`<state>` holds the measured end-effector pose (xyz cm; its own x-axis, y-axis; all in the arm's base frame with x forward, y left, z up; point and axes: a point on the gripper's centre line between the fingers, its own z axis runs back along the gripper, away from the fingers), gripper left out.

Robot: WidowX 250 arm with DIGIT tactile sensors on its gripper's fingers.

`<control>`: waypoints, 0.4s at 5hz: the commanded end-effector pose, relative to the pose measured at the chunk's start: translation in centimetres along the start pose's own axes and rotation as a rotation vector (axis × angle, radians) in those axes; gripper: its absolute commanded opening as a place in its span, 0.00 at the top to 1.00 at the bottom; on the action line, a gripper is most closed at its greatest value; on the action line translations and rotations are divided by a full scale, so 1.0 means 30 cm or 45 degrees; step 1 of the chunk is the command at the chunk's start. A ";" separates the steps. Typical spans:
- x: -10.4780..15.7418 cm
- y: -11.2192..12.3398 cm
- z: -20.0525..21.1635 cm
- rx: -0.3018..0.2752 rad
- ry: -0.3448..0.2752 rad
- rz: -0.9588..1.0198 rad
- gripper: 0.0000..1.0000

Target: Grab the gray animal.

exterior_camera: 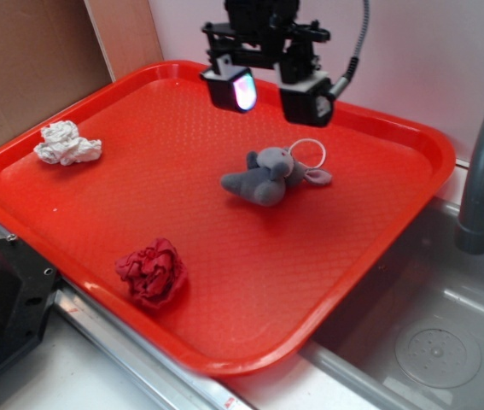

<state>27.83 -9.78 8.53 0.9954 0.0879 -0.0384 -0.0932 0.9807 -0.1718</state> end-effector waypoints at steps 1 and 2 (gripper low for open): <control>-0.052 0.009 -0.009 0.041 -0.027 -0.243 0.00; -0.039 0.036 -0.067 0.121 -0.020 -0.259 0.00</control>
<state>26.69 -8.27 5.56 0.9951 -0.0958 -0.0241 0.0938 0.9928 -0.0750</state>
